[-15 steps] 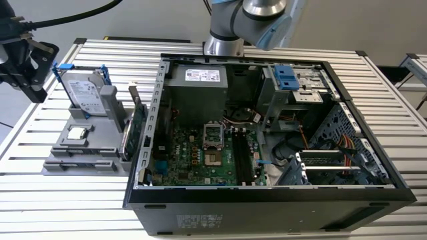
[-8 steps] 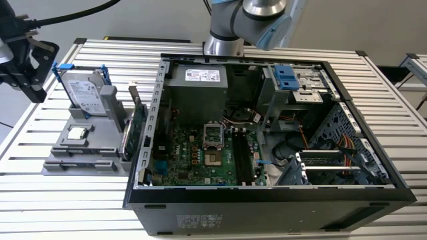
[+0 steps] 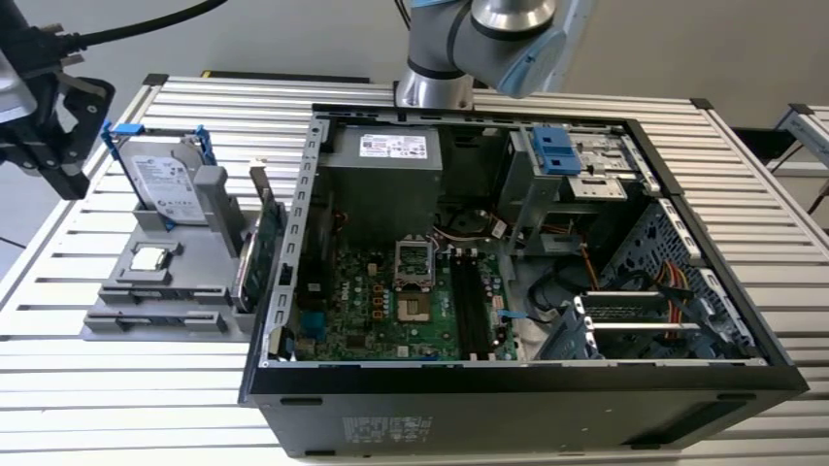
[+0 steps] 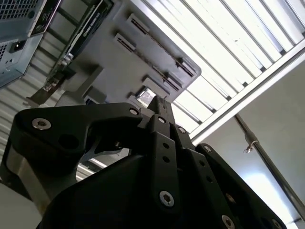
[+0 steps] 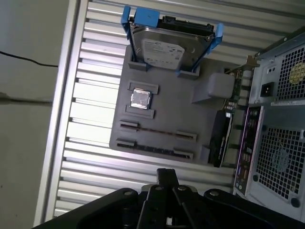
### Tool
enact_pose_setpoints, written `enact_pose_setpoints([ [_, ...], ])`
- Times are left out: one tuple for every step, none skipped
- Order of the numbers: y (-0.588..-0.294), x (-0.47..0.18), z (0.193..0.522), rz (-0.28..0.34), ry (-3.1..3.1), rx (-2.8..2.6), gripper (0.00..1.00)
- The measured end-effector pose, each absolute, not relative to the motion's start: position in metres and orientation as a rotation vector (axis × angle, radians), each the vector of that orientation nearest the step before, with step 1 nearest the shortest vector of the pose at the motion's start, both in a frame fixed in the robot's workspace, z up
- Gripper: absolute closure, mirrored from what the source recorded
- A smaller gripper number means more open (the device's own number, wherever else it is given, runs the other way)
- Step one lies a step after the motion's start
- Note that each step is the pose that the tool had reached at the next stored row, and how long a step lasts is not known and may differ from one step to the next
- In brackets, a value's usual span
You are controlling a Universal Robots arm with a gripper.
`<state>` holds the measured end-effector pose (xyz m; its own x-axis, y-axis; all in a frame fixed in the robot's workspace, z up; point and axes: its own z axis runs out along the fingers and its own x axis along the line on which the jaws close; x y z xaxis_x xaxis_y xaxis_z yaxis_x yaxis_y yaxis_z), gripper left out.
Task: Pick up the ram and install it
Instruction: 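Pick up the ram and move it above insertion slot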
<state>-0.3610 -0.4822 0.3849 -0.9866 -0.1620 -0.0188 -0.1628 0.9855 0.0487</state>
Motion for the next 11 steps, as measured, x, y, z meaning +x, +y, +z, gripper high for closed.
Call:
enact_pose_setpoints([
  [-0.4822,-0.3610,0.3849,0.078,3.115,-0.268,1.00],
  [-0.4822,-0.3610,0.3849,0.078,3.114,-0.281,1.00],
  [-0.4822,-0.3610,0.3849,0.078,3.113,-0.296,1.00],
  [-0.4822,-0.3610,0.3849,0.078,3.111,-0.310,1.00],
  [-0.4822,-0.3610,0.3849,0.078,3.110,-0.326,1.00],
  [-0.4822,-0.3610,0.3849,0.078,3.109,-0.340,1.00],
  [-0.4822,-0.3610,0.3849,0.078,3.107,-0.355,1.00],
  [-0.4822,-0.3610,0.3849,0.078,3.106,-0.369,1.00],
  [-0.4822,-0.3610,0.3849,0.078,3.104,-0.384,1.00],
  [-0.4822,-0.3610,0.3849,0.078,3.103,-0.399,1.00],
  [-0.4822,-0.3610,0.3849,0.078,3.101,-0.414,1.00],
])
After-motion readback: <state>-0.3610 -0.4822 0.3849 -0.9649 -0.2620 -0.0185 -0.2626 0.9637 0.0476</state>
